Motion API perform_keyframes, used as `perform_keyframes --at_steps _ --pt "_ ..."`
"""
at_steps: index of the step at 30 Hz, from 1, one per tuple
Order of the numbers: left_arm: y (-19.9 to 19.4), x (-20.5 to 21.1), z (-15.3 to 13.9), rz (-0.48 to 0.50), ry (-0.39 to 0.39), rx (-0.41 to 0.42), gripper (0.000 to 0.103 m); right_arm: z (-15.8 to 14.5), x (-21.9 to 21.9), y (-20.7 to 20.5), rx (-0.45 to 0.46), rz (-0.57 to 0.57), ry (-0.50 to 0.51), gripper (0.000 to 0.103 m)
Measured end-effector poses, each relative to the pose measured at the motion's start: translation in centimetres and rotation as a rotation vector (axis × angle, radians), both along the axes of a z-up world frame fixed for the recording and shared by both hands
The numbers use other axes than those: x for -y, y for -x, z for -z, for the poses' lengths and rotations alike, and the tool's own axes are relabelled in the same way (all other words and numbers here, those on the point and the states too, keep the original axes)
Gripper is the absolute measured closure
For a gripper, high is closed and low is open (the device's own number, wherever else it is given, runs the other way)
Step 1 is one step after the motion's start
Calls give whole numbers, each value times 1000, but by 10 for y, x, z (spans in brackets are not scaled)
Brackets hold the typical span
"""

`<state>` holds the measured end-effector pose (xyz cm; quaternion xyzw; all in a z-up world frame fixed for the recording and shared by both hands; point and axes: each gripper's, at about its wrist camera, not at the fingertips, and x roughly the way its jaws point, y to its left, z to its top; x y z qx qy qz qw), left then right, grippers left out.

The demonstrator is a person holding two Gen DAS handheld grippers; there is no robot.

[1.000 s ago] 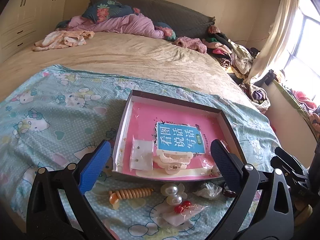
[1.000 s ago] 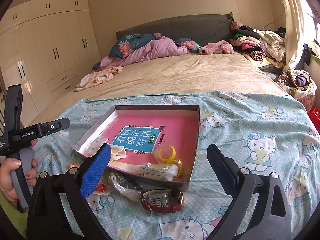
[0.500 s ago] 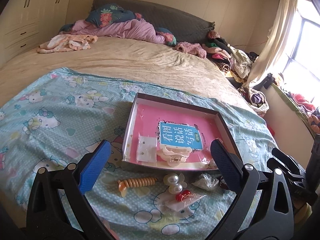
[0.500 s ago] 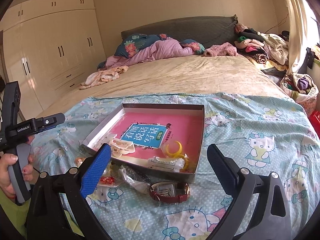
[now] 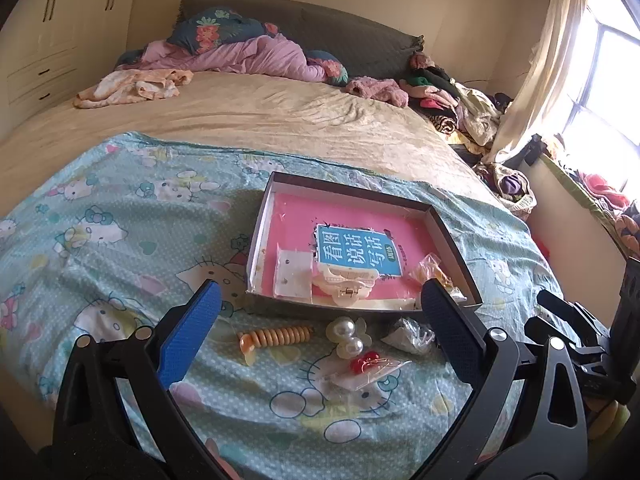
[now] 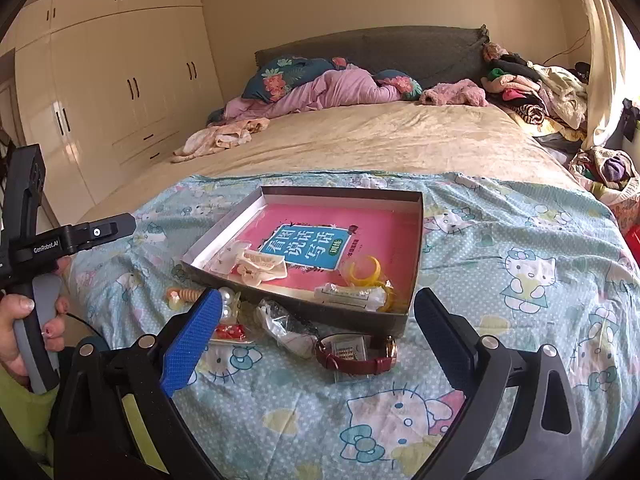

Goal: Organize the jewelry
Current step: 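Withdraw both open tools from the box, then grasp the red-strapped watch with the right tool while the left tool grasps the earring bag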

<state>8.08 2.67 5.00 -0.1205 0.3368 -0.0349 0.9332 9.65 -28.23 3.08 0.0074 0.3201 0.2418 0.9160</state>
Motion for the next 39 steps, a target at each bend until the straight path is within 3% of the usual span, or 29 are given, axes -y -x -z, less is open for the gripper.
perform_keyframes --at_steps 17,39 --pt "8 24 26 57 -46 -69 10 28 2 9 -77 -14 28 7" --pt "-8 62 96 173 -47 -265 10 79 14 -25 -203 36 56 7"
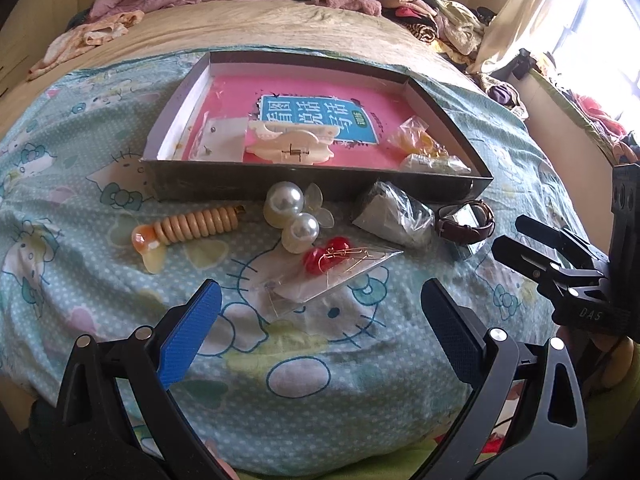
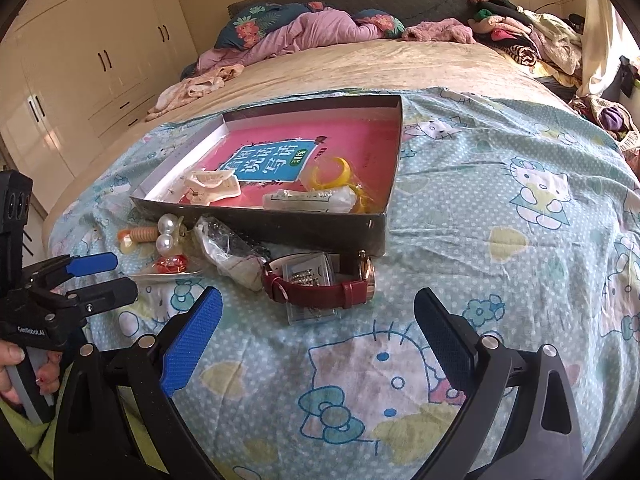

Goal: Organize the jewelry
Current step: 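Grasp the red-strapped watch with the right tool while the left tool grasps the earring bag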

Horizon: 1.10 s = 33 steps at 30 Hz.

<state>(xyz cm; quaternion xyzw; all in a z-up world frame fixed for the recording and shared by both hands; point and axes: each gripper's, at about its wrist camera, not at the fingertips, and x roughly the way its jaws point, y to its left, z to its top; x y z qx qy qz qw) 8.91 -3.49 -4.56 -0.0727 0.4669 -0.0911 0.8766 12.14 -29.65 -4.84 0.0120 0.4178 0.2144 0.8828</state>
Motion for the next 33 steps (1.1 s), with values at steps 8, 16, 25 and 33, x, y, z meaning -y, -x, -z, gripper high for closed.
perform_keyframes --at_steps 8,16,25,33 --pt "-16 4 13 -23 67 -52 10 11 2 -12 -15 10 5 7" --pt "-34 8 24 -72 51 -67 10 21 4 -21 -30 13 13 7" --pt "-34 8 24 -88 44 -52 10 28 -8 -32 -35 -8 29 7" --pt "-32 6 21 -85 60 -36 14 35 -21 -37 -18 -27 40 24"
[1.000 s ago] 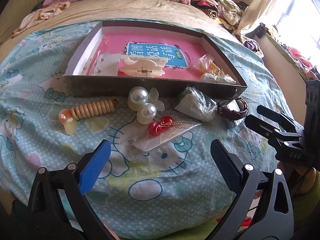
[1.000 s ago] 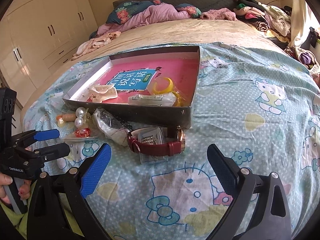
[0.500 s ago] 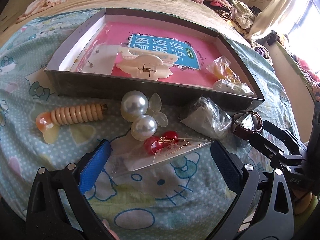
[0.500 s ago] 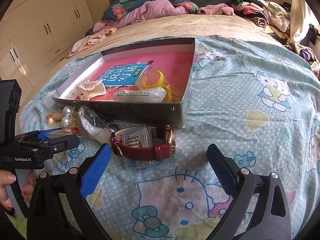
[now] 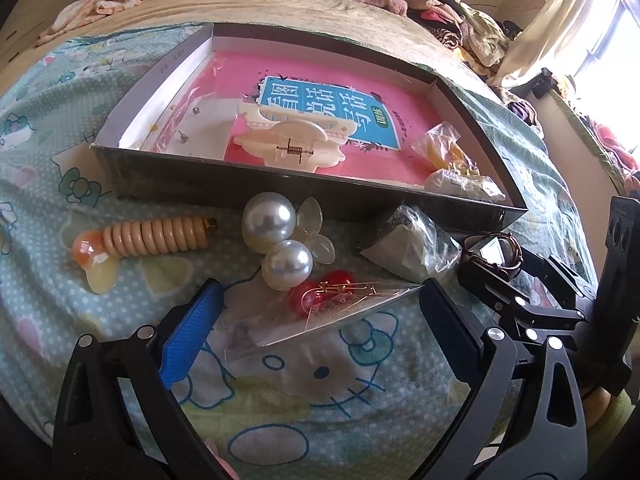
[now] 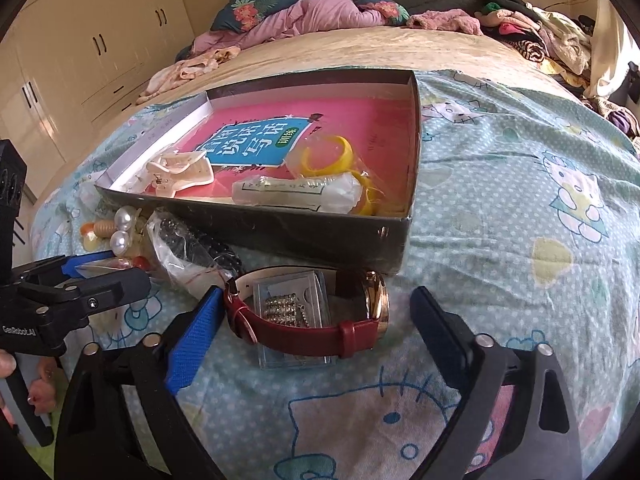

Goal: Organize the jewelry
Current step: 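Grasp the red-strapped watch with the right tool while the left tool grasps the earring bag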

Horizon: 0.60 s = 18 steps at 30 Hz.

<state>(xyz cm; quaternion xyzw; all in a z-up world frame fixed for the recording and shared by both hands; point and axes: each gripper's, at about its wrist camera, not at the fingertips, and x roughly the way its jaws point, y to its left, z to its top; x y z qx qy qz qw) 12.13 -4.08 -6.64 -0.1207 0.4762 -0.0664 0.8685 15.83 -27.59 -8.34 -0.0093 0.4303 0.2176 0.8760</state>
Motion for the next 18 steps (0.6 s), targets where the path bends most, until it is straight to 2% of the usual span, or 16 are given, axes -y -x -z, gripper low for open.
perform_keyframes --at_steps 2,4,12,18 --pt "1 1 -1 5 5 7 18 -1 -1 1 2 -18 -20 31" --pt "0 2 -2 14 10 13 26 -4 -2 2 13 -17 -16 32" --pt "9 5 -7 45 11 28 29 -22 11 16 54 -6 -52 32" --pt "21 4 -18 63 5 63 35 -39 20 25 88 0 -70 32"
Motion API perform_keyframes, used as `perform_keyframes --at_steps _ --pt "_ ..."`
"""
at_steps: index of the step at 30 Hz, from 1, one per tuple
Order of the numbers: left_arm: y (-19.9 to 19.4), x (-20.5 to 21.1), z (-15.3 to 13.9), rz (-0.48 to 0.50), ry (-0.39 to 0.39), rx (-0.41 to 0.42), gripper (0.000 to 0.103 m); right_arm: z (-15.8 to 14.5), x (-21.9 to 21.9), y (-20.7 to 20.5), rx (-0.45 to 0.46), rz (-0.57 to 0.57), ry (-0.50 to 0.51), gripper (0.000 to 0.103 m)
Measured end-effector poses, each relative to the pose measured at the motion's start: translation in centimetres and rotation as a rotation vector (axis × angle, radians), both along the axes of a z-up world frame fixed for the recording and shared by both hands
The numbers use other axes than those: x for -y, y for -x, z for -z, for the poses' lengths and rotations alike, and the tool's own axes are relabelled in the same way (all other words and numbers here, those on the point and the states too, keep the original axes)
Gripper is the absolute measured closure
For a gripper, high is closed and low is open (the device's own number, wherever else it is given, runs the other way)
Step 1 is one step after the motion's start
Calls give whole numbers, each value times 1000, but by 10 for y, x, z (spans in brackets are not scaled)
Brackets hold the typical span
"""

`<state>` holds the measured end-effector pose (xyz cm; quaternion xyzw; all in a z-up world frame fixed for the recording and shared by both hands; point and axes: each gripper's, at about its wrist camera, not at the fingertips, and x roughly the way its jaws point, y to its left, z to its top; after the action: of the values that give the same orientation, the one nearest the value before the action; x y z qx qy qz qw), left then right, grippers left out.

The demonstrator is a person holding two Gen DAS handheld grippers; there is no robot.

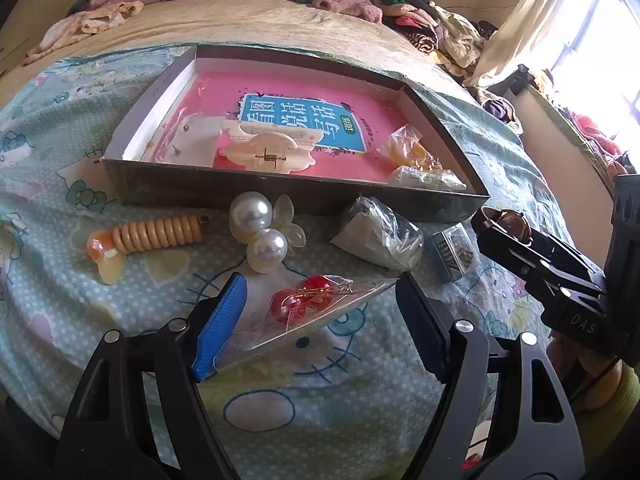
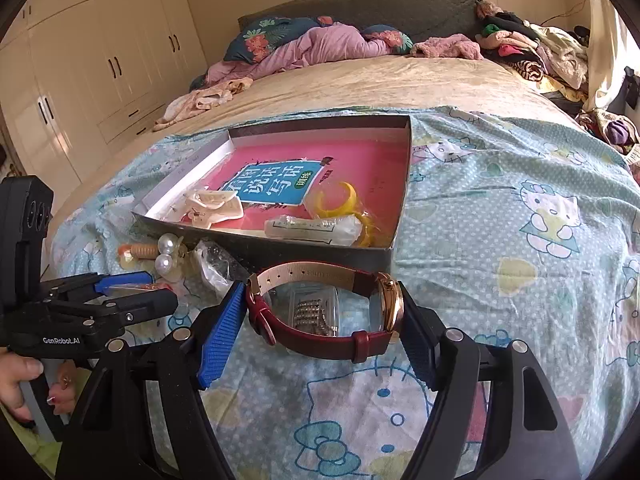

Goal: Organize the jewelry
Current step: 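Grasp the red-strapped watch with the right tool while the left tool grasps the earring bag, then carry the watch and earring bag over the pink box and open both tools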

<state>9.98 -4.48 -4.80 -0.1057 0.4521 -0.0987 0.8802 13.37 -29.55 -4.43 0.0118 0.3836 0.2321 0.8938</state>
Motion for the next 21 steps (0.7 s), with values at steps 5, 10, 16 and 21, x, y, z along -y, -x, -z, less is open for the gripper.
perform_keyframes --at_steps 5,10,16,21 --pt "7 -4 -9 2 9 22 36 -11 2 5 24 2 -11 32" --pt "13 -12 -23 -15 19 58 37 -21 0 9 44 -10 -18 32" --pt "15 -25 -37 -50 19 101 37 -30 -7 10 70 -26 -21 32" --pt "15 -36 -44 -81 22 124 37 -36 -10 8 84 -35 -28 32"
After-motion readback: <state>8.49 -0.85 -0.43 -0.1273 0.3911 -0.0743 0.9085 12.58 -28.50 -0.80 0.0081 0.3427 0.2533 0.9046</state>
